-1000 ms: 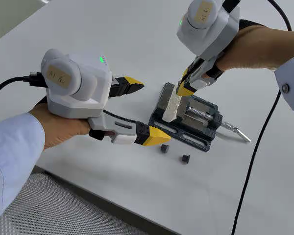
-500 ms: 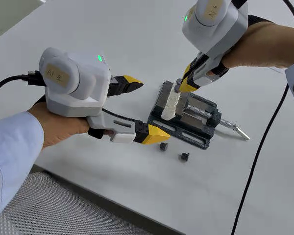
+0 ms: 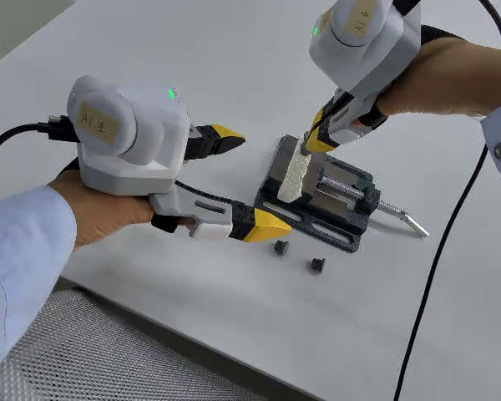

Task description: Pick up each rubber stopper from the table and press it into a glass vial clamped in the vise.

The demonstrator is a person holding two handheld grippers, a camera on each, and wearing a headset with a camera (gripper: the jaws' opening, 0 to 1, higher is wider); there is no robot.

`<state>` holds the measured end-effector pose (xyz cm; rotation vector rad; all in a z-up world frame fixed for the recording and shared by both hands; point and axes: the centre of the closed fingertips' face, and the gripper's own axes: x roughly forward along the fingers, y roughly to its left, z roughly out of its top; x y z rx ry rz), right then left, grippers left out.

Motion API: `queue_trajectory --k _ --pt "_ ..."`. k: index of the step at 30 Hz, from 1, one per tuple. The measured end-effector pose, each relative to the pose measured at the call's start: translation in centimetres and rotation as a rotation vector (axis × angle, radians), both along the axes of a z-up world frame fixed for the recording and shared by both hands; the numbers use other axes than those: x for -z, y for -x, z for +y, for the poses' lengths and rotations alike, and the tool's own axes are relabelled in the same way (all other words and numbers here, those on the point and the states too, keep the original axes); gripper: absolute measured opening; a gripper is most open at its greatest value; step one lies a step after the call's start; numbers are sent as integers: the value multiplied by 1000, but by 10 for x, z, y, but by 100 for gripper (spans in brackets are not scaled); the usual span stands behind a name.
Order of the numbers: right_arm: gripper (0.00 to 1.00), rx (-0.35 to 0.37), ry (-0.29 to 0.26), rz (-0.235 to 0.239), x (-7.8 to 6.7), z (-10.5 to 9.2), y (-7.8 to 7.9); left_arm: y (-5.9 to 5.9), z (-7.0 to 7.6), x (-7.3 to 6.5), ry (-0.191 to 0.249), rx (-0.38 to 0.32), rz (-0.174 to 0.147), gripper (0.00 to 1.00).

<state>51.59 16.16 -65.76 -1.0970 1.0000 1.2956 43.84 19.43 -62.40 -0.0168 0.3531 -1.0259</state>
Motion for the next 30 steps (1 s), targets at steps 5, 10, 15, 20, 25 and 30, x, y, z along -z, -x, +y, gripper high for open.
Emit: queue_trajectory --k 5,10,15,20,25,30 --pt "0 7 4 3 0 -1 0 0 -1 0 1 1 0 75" --pt "1 7 19 -15 1 -1 1 0 -1 0 0 1 1 74" --pt "1 19 31 -31 1 -2 1 0 -2 -1 4 2 0 75" --pt "1 38 45 -25 1 -2 0 0 -2 -1 4 2 -1 75" --pt "1 43 57 -30 2 -3 -1 1 -2 -1 5 2 0 75" --pt "1 66 42 -14 3 -2 -2 1 -3 -1 5 5 1 75"
